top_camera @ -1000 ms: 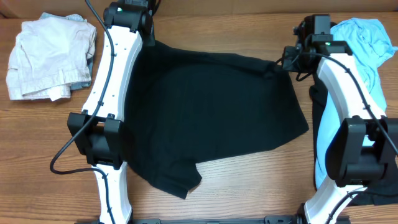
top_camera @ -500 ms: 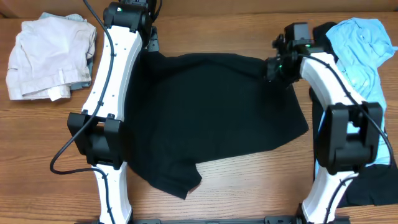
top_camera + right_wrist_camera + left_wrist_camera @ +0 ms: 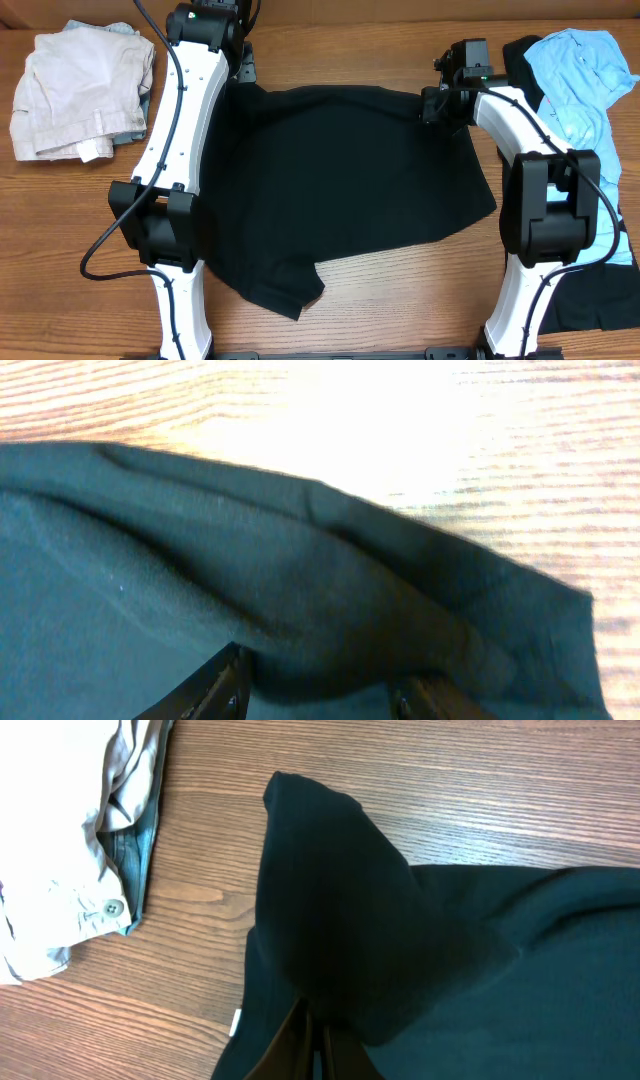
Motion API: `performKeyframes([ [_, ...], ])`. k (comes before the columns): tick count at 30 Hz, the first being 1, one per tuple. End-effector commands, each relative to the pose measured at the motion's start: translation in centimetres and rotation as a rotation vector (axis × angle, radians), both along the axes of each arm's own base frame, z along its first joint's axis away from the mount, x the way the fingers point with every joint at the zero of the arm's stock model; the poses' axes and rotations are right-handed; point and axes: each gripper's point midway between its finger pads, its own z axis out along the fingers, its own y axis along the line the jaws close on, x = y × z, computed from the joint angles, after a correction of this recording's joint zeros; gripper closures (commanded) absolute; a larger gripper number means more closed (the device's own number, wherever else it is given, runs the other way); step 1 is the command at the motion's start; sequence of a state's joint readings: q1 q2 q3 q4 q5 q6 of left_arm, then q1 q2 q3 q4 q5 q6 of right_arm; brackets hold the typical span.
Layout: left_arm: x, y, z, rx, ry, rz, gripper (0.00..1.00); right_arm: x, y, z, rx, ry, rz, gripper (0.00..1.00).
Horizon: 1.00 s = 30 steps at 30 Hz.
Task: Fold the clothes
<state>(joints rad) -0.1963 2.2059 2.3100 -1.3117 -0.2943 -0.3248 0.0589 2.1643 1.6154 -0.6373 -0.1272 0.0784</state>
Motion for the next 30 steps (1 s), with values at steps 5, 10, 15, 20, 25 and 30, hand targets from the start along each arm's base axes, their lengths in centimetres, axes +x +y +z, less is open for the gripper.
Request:
performKeyframes([
  [5, 0.3, -0.1, 0.4, -0.02, -0.024, 0.02, 0.96, 2.7, 0.4, -0.7, 0.015, -0.093, 0.002, 0.48],
  [10, 0.3, -0.1, 0.4, -0.019, -0.023, 0.02, 0.96, 6.4, 0.6, 2.5, 0.04, -0.256, -0.021, 0.36],
  [15, 0.3, 0.0, 0.4, -0.016, -0.025, 0.021, 0.96, 6.6, -0.7, 5.9, 0.033, -0.211, -0.042, 0.35],
  [20, 0.3, 0.0, 0.4, -0.016, -0.023, 0.021, 0.96, 3.0, -1.7, 5.1, -0.02, -0.023, -0.061, 0.33],
  [25, 0.2, 0.0, 0.4, -0.016, -0.021, 0.021, 0.96, 0.2, -1.1, 2.3, -0.057, 0.091, -0.021, 0.42],
  [30, 0.2, -0.1, 0.4, -0.018, -0.019, 0.02, 0.96, 0.7, -0.4, 0.6, -0.135, 0.056, -0.014, 0.43],
])
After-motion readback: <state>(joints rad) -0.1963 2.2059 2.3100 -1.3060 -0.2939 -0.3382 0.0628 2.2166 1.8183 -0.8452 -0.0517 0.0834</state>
